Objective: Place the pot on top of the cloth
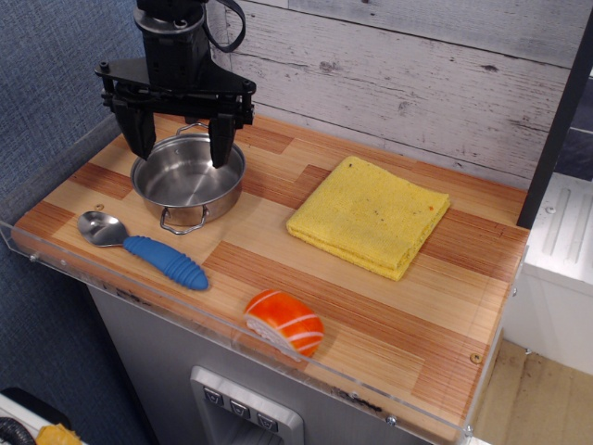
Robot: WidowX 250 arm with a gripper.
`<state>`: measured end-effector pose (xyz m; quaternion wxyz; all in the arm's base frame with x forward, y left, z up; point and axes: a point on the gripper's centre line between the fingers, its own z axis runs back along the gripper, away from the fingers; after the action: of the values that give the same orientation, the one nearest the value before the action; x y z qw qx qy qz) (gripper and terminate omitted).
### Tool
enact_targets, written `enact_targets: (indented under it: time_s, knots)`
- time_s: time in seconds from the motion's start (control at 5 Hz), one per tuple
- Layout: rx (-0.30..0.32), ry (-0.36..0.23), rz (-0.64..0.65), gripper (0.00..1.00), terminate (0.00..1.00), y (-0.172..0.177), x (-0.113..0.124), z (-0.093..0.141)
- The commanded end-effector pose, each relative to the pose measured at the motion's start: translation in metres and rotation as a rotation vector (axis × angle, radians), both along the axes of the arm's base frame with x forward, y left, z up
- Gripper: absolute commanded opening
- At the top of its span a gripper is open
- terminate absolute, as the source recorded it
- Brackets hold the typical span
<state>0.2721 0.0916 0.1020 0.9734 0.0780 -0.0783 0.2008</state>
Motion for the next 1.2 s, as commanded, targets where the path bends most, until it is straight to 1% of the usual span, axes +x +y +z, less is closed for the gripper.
enact_targets:
  time_s: [0.0, 0.2, 0.4, 0.6, 0.8, 1.0]
  knots:
    - [0.000, 0.000, 0.000, 1.00, 0.00, 0.000, 0.000, 0.000]
    - [0.018, 0.035, 0.048, 1.00, 0.00, 0.025, -0.001, -0.009]
    - [0.032, 0.049, 0.106, 1.00, 0.00, 0.052, -0.005, -0.017]
    - [0.027, 0.005, 0.142, 1.00, 0.00, 0.078, -0.005, -0.024]
    - [0.040, -0.035, 0.162, 1.00, 0.00, 0.087, 0.008, -0.032]
    - [0.028, -0.086, 0.176, 1.00, 0.00, 0.088, 0.020, -0.035]
